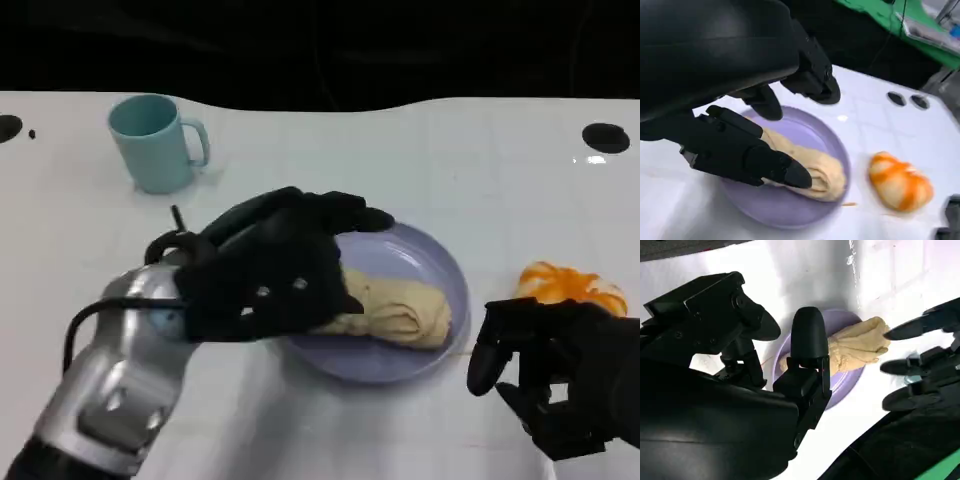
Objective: Grasp the towel on the left side of the plate with the left hand and place it into the plate.
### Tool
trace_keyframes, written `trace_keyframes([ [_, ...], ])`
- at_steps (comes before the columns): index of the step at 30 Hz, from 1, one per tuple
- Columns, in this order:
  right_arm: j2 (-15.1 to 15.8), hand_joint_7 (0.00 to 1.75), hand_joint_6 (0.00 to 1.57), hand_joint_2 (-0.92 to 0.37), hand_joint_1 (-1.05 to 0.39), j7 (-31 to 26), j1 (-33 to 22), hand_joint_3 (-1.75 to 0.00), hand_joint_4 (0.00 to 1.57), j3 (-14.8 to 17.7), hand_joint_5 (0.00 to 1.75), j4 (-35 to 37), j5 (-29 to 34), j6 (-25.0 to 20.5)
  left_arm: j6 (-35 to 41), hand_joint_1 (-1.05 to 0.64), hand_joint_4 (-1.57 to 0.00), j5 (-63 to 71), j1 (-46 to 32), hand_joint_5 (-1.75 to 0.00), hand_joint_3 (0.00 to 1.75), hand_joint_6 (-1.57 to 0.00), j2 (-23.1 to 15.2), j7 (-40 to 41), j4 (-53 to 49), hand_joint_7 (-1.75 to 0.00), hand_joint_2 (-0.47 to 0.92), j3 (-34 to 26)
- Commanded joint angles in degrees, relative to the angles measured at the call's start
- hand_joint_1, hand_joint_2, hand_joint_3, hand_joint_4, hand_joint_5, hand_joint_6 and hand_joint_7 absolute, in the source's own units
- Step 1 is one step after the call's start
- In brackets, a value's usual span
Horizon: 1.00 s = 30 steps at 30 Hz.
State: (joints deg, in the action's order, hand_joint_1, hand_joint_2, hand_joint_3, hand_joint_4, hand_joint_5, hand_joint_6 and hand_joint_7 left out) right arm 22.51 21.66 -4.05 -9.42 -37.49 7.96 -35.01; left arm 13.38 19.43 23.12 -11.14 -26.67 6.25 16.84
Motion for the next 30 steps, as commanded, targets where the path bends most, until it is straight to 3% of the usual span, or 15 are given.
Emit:
trace_keyframes([
  [1,0.7,1.45,0.71,-0.55,0.02,0.0,0.4,-1.11,0.74,-0.2,1.75,-0.5,0.2,-0.5,3.1,-0.12,-0.68,-9.5,-5.5,-1.18,0.44,-0.90,1.3,0.0,5.2,-0.46,0.80,-6.6],
  [3,0.6,1.45,0.71,-0.55,0.02,-0.1,0.6,-1.11,0.73,-0.7,1.75,-0.6,0.5,-0.7,7.9,-0.06,-0.71,-14.5,-7.8,-1.32,0.91,-0.86,2.1,-0.3,8.6,-0.77,0.61,-9.6],
  [6,0.2,1.45,0.71,-0.55,0.02,-0.3,0.6,-1.10,0.74,-0.7,1.75,-0.2,0.3,0.2,15.1,-0.03,-0.73,-21.0,-10.3,-1.53,1.14,-0.82,2.2,-0.7,13.1,-1.08,0.52,-13.2],
  [10,0.3,1.45,0.71,-0.55,0.01,-0.3,0.8,-1.10,0.74,-0.9,1.75,-0.5,0.6,0.0,18.8,-0.05,-0.80,-25.5,-14.3,-1.61,1.25,-0.82,0.3,-0.6,18.2,-1.27,0.48,-15.9],
  [15,0.4,1.44,0.71,-0.54,0.00,-0.2,1.3,-1.10,0.76,-1.4,1.75,-0.5,0.9,0.0,25.0,-0.05,-0.81,-30.7,-19.6,-1.65,1.39,-0.83,-2.1,0.2,25.5,-1.37,0.43,-19.2],
  [21,0.6,1.44,0.71,-0.54,0.00,0.1,1.4,-1.10,0.76,-0.7,1.75,0.2,0.5,0.4,37.4,-0.03,-0.86,-39.1,-23.7,-1.72,1.45,-0.86,-3.0,2.2,33.8,-1.51,0.41,-24.1],
  [26,1.1,1.43,0.71,-0.54,0.01,0.4,0.3,-1.11,0.75,0.9,1.75,0.7,-0.3,2.0,41.4,-0.04,-0.85,-39.6,-25.4,-1.75,1.47,-0.79,-3.7,6.1,37.7,-1.64,0.39,-22.8],
  [30,1.2,1.42,0.71,-0.55,0.02,0.6,-0.8,-1.10,0.74,2.6,1.75,0.8,-1.1,3.1,41.1,-0.01,-0.84,-37.0,-25.8,-1.75,1.47,-0.75,-4.5,9.6,36.8,-1.65,0.40,-19.9],
])
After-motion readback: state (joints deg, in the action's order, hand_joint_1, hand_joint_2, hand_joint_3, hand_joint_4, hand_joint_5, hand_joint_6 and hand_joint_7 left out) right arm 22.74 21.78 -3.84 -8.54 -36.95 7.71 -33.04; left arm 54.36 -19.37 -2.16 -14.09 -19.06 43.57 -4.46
